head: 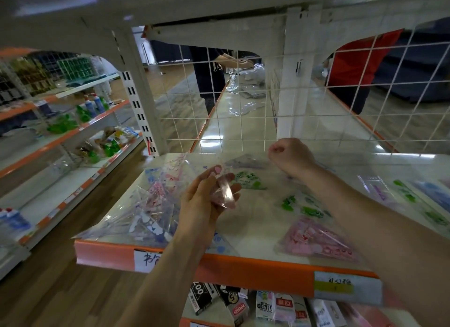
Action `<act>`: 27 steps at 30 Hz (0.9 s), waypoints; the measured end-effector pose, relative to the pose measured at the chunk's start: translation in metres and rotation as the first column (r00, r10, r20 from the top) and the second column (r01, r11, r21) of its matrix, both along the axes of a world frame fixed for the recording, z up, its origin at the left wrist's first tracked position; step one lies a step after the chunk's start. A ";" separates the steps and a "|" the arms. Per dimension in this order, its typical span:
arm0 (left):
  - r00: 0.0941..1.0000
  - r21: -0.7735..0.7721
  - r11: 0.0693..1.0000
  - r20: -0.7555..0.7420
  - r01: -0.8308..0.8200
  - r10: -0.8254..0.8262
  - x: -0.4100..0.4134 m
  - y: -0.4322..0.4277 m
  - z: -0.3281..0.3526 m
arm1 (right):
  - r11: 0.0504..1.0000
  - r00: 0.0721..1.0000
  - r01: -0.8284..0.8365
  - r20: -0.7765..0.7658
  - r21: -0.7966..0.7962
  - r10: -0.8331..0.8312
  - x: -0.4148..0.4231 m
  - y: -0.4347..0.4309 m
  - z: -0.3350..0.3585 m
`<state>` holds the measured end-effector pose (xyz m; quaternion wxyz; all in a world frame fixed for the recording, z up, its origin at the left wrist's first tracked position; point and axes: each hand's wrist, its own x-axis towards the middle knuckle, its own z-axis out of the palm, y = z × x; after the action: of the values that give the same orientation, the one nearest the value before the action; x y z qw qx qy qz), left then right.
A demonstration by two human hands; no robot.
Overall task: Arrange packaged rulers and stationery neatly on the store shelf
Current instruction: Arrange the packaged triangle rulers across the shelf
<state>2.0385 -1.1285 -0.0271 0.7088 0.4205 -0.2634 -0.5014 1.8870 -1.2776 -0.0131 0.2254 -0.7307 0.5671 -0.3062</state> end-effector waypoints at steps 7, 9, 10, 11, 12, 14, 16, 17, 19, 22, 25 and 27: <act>0.999 0.003 1.000 0.031 0.028 -0.028 0.000 0.001 0.000 | 0.941 0.898 -0.332 0.282 -0.066 0.337 0.001 0.089 -0.005; 0.999 0.003 0.999 0.023 0.043 -0.043 0.000 0.000 0.000 | 0.921 0.871 -0.390 0.323 -0.005 0.371 0.003 0.098 -0.007; 0.998 0.009 0.999 0.025 0.049 -0.049 0.000 0.000 0.000 | 0.919 0.868 -0.395 0.331 0.012 0.369 0.004 0.099 -0.008; 0.998 0.016 0.998 0.028 0.055 -0.056 -0.001 0.000 0.000 | 0.918 0.868 -0.395 0.338 0.024 0.365 0.004 0.099 -0.008; 0.998 0.023 0.998 0.027 0.065 -0.065 -0.001 0.000 0.000 | 0.916 0.860 -0.399 0.361 0.036 0.360 0.004 0.098 -0.007; 0.995 0.045 0.994 -0.001 0.095 -0.095 -0.001 -0.001 0.001 | 0.912 0.814 -0.404 0.482 0.071 0.324 0.000 0.097 -0.005; 0.992 0.060 0.990 -0.013 0.127 -0.126 -0.002 -0.001 0.002 | 0.916 0.764 -0.388 0.591 0.099 0.259 -0.006 0.095 -0.003; 0.990 0.062 0.988 0.003 0.143 -0.143 -0.002 0.000 0.002 | 0.917 0.753 -0.384 0.611 0.110 0.242 -0.008 0.094 -0.002; 0.979 0.063 0.981 0.077 0.182 -0.187 -0.004 0.002 0.001 | 0.906 0.750 -0.398 0.620 0.142 0.232 -0.009 0.093 -0.003; 0.968 0.059 0.977 0.135 0.204 -0.211 -0.006 0.003 0.000 | 0.904 0.803 -0.406 0.523 0.131 0.284 -0.006 0.095 -0.007; 0.979 0.053 0.984 0.111 0.168 -0.173 -0.005 0.003 0.000 | 0.921 0.835 -0.383 0.453 0.070 0.313 -0.005 0.096 -0.007; 0.974 0.053 0.985 0.146 0.167 -0.173 -0.006 0.003 0.000 | 0.924 0.846 -0.378 0.427 0.060 0.319 -0.006 0.095 -0.008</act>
<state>2.0329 -1.1251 -0.0276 0.6329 0.4473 -0.3406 -0.5324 1.8814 -1.1830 -0.0211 0.4420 -0.7232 0.3850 -0.3652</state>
